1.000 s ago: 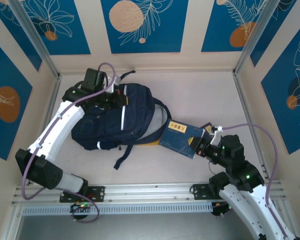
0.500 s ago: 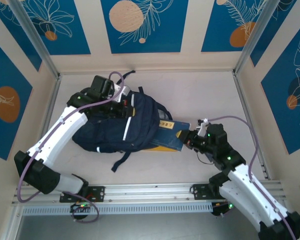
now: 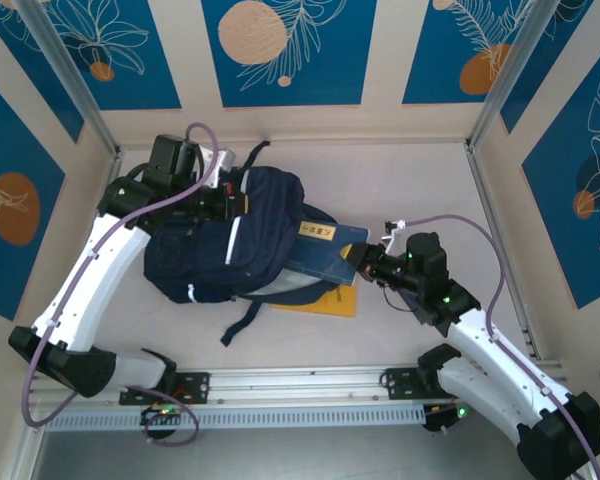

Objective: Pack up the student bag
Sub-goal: Place the book in the student bag.

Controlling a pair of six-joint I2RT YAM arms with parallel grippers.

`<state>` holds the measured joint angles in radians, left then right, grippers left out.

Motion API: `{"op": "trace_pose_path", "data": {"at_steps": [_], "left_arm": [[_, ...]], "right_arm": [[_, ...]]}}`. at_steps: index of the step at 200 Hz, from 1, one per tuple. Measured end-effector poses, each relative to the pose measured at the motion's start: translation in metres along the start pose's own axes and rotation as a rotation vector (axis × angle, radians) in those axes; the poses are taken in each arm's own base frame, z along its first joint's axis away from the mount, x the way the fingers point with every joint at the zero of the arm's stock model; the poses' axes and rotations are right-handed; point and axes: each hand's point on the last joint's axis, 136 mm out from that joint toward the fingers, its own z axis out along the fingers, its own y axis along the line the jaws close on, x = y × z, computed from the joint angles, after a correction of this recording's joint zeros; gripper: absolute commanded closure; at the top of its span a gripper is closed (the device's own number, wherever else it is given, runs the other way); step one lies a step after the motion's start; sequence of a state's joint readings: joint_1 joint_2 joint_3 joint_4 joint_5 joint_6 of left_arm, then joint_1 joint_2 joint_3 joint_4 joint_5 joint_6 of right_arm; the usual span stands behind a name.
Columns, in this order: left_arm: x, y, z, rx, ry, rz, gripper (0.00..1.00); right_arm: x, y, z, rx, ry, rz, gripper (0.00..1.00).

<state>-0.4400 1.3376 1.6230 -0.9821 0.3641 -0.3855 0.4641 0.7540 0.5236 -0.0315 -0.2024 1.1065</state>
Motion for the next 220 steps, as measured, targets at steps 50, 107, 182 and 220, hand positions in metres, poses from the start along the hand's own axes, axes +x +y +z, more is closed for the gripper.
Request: {"op": "trace_pose_path", "data": {"at_steps": [50, 107, 182, 220], "left_arm": [[-0.008, 0.003, -0.014, -0.037, -0.032, -0.004, 1.00], [-0.023, 0.004, -0.065, -0.143, -0.178, 0.034, 1.00], [0.008, -0.004, -0.062, -0.047, -0.122, 0.025, 1.00], [0.024, -0.010, -0.051, 0.034, -0.083, 0.024, 1.00]], "right_arm": [[0.002, 0.012, -0.012, 0.004, 0.008, -0.090, 1.00], [0.009, 0.020, -0.011, 0.012, 0.052, -0.168, 1.00], [0.026, 0.014, -0.008, 0.032, 0.124, -0.173, 1.00], [0.037, 0.013, -0.005, 0.024, 0.193, -0.164, 1.00]]}}
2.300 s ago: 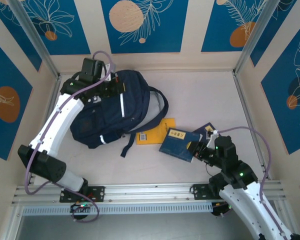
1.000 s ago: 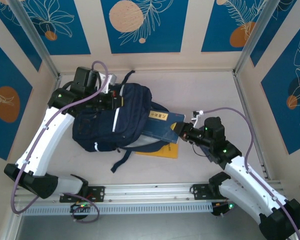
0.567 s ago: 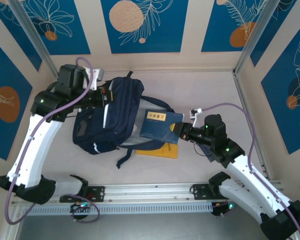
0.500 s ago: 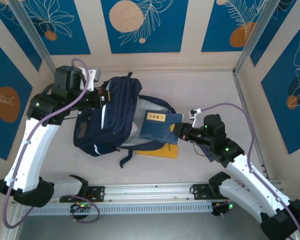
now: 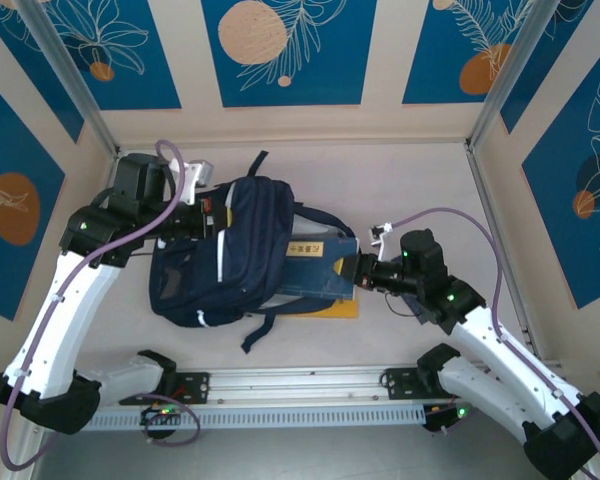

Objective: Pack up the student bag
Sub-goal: Place the book in the student bag.

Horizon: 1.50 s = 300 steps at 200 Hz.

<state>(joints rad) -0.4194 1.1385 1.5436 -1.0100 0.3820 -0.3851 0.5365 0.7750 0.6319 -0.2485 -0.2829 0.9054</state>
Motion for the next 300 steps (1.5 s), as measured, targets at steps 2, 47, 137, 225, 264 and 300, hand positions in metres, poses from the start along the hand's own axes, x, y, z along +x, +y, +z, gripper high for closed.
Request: {"op": "trace_pose_path", "data": {"at_steps": [2, 47, 137, 225, 264, 300], "left_arm": [[0.000, 0.000, 0.000, 0.002, 0.000, 0.001, 1.00], [0.006, -0.002, 0.008, 0.035, 0.020, -0.002, 1.00], [0.003, -0.001, 0.022, 0.052, 0.048, -0.012, 1.00], [0.003, -0.001, 0.023, 0.052, 0.049, -0.011, 1.00], [0.001, -0.001, 0.024, 0.052, 0.051, -0.012, 1.00], [0.000, -0.001, 0.025, 0.051, 0.052, -0.016, 1.00]], "right_arm": [[0.000, 0.000, 0.001, -0.001, 0.004, 0.001, 1.00], [-0.006, 0.010, 0.017, -0.042, 0.078, 0.035, 1.00], [-0.009, 0.028, 0.092, -0.139, 0.146, 0.145, 1.00], [0.006, 0.047, 0.174, -0.143, 0.077, 0.199, 1.00], [0.010, 0.058, 0.217, -0.164, 0.070, 0.220, 0.96], [0.019, 0.043, 0.259, -0.122, 0.058, 0.262, 0.84]]}}
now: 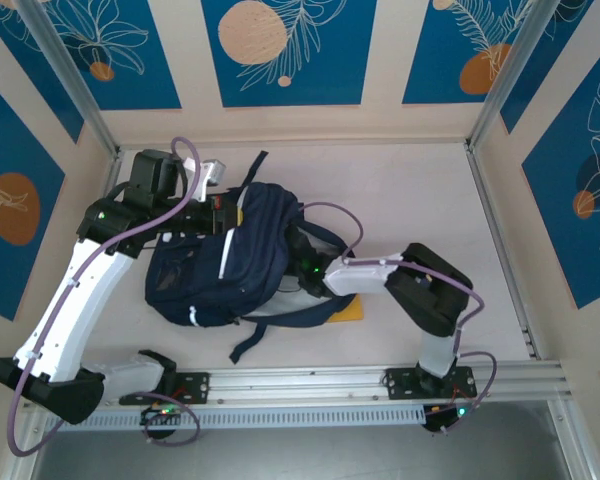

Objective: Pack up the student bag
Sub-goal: Place the book in the student bag.

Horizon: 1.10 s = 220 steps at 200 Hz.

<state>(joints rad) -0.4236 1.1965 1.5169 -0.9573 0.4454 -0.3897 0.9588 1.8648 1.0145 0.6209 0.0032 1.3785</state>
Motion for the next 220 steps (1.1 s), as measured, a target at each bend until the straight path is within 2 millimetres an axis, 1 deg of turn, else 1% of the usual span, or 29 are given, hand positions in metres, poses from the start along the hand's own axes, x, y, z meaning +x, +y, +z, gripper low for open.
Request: {"op": "trace_pose_path", "data": {"at_steps": [22, 32, 40, 57, 70, 98, 108, 116, 140, 160, 181, 203, 220], "left_arm": [[0.000, 0.001, 0.002, -0.002, 0.004, -0.004, 1.00], [0.000, 0.001, 0.002, -0.002, 0.006, -0.007, 1.00], [0.000, 0.001, 0.002, -0.002, 0.006, -0.007, 1.00], [-0.001, 0.001, 0.003, -0.002, 0.005, -0.006, 1.00], [-0.003, 0.001, 0.003, 0.000, -0.001, -0.003, 1.00], [-0.003, 0.002, 0.005, -0.001, 0.001, -0.005, 1.00], [-0.004, 0.002, 0.006, -0.002, 0.003, -0.006, 1.00], [-0.004, 0.002, 0.007, -0.002, 0.002, -0.006, 1.00], [-0.007, 0.003, 0.006, -0.006, -0.008, -0.002, 1.00], [-0.009, 0.004, 0.005, -0.020, -0.018, 0.001, 1.00], [-0.010, 0.007, 0.003, -0.044, -0.027, 0.000, 1.00], [-0.012, 0.012, 0.003, -0.073, -0.035, -0.002, 1.00], [-0.012, 0.016, 0.002, -0.090, -0.038, -0.004, 1.00]], "right_arm": [[-0.005, -0.015, 0.017, 0.037, -0.016, 0.022, 0.68], [-0.007, -0.016, 0.024, 0.043, -0.016, 0.018, 0.60], [-0.009, -0.012, 0.029, 0.036, -0.019, 0.019, 0.55], [-0.013, 0.001, 0.040, 0.011, -0.016, 0.001, 0.53], [-0.016, 0.006, 0.047, 0.003, -0.015, -0.003, 0.53], [-0.017, -0.002, 0.055, 0.049, -0.004, 0.006, 0.54], [-0.017, -0.002, 0.056, 0.064, 0.005, 0.006, 0.54], [-0.017, -0.001, 0.056, 0.070, 0.014, 0.002, 0.53], [-0.016, 0.001, 0.056, 0.079, 0.048, -0.015, 0.45], [-0.015, 0.004, 0.056, 0.073, 0.079, -0.032, 0.35], [-0.014, 0.009, 0.052, 0.056, 0.097, -0.053, 0.23], [-0.014, 0.012, 0.037, 0.049, 0.099, -0.075, 0.16], [-0.015, 0.011, 0.020, 0.050, 0.095, -0.084, 0.14]]}}
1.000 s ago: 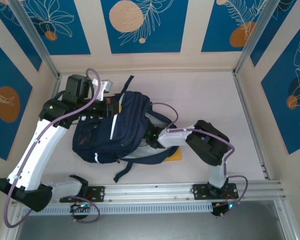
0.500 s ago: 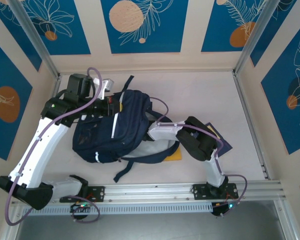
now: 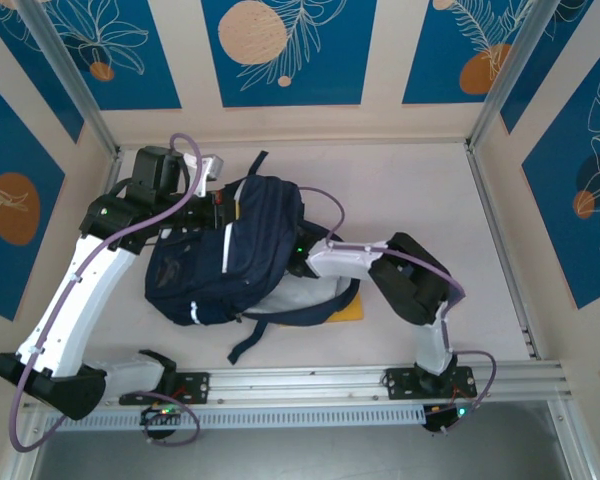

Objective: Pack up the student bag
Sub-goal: Place the book in the student bag, then close the student bag at the middle-left of the table.

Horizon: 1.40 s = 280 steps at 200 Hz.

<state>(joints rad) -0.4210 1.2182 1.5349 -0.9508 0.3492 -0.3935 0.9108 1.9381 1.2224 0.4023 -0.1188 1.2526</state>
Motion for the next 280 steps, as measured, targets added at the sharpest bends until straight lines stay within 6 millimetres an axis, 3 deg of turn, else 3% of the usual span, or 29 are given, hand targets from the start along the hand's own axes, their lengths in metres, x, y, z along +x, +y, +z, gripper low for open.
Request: {"op": "trace_pose_path", "data": {"at_steps": [50, 100, 124, 173, 207, 246, 280], "left_arm": [[-0.001, 0.005, 0.000, -0.026, -0.006, -0.002, 1.00], [-0.001, 0.008, -0.001, -0.044, -0.010, -0.002, 1.00], [-0.002, 0.011, -0.004, -0.068, -0.023, -0.001, 1.00], [-0.001, 0.019, -0.003, -0.100, -0.035, -0.028, 1.00], [-0.003, 0.048, -0.002, -0.183, -0.068, -0.128, 1.00], [-0.027, 0.084, -0.003, -0.255, -0.156, -0.278, 1.00], [-0.044, 0.120, 0.021, -0.308, -0.195, -0.369, 1.00]], "right_arm": [[-0.010, -0.003, -0.049, -0.030, -0.060, -0.003, 0.12], [-0.014, -0.013, -0.085, -0.058, -0.115, -0.003, 0.24], [-0.006, -0.020, -0.104, -0.044, -0.135, -0.013, 0.24], [-0.011, -0.013, -0.141, -0.017, -0.216, -0.064, 0.30], [-0.020, -0.010, -0.191, 0.061, -0.353, -0.111, 0.36], [-0.036, 0.001, -0.249, 0.101, -0.500, -0.170, 0.38], [-0.038, -0.016, -0.273, 0.191, -0.537, -0.176, 0.40]]}}
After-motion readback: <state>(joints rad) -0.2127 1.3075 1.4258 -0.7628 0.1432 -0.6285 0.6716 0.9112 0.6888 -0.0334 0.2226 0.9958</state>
